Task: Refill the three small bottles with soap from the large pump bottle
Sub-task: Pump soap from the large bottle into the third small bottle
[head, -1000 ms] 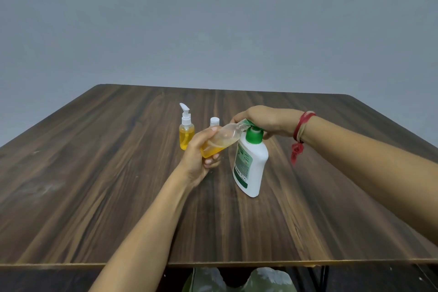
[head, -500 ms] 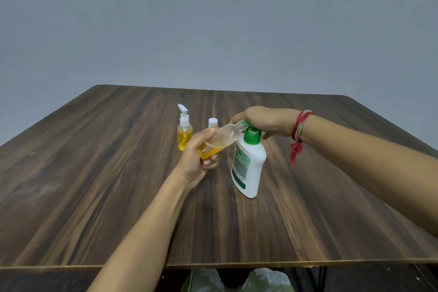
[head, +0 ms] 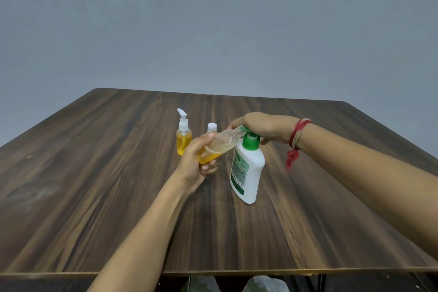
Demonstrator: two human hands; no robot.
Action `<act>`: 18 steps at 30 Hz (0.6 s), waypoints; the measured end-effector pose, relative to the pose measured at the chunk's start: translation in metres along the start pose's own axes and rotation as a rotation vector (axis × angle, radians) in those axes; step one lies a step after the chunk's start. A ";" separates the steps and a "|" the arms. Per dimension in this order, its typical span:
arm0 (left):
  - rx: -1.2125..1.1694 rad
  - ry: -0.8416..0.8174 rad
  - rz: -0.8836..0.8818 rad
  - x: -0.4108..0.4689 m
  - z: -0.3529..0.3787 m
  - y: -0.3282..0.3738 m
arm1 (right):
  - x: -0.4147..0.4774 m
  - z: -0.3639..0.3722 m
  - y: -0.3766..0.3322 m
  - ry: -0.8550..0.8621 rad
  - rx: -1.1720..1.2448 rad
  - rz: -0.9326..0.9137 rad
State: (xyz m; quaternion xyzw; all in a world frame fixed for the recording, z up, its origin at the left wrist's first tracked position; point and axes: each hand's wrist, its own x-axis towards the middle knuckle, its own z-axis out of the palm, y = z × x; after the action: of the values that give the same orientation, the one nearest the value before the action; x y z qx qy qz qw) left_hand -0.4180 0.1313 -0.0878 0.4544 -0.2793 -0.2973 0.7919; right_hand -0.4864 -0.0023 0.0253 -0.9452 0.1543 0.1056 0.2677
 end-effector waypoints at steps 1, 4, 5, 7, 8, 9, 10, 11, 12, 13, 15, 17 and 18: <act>0.003 0.000 0.002 0.000 0.000 0.000 | 0.000 0.001 0.000 0.002 -0.010 0.004; -0.012 -0.006 0.000 0.000 0.002 -0.001 | -0.002 -0.001 -0.001 0.015 -0.012 0.001; -0.012 -0.003 -0.004 0.000 0.002 -0.001 | -0.002 -0.001 -0.001 0.018 -0.004 -0.004; -0.003 0.010 -0.011 0.000 0.001 -0.001 | -0.002 0.002 0.000 0.025 -0.001 -0.008; 0.000 0.014 -0.012 -0.001 0.001 0.000 | -0.002 0.003 0.000 0.023 -0.008 -0.009; -0.002 0.016 -0.013 -0.001 0.001 0.000 | -0.002 0.002 0.000 0.020 -0.017 -0.008; -0.005 0.017 -0.014 -0.002 0.002 0.000 | -0.003 0.001 -0.001 0.017 -0.024 -0.008; -0.010 0.014 -0.012 -0.002 0.003 0.000 | -0.003 -0.001 -0.002 0.017 -0.023 -0.007; -0.012 0.011 -0.009 -0.002 0.003 0.000 | -0.002 -0.001 -0.002 0.020 -0.011 -0.007; -0.011 0.010 -0.008 -0.001 0.003 0.000 | -0.001 -0.001 -0.001 0.020 0.016 -0.002; -0.014 0.013 -0.011 -0.001 0.002 0.001 | 0.000 0.002 0.001 0.007 0.052 0.020; -0.032 0.017 -0.017 -0.002 0.002 0.000 | -0.001 0.001 0.001 0.005 0.043 0.028; -0.041 0.016 -0.020 -0.003 0.003 0.000 | -0.001 0.001 0.000 0.010 0.044 0.025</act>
State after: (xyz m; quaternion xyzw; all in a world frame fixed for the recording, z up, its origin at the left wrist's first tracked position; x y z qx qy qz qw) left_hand -0.4217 0.1316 -0.0868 0.4431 -0.2623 -0.3075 0.8002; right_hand -0.4875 -0.0021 0.0249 -0.9376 0.1698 0.1010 0.2861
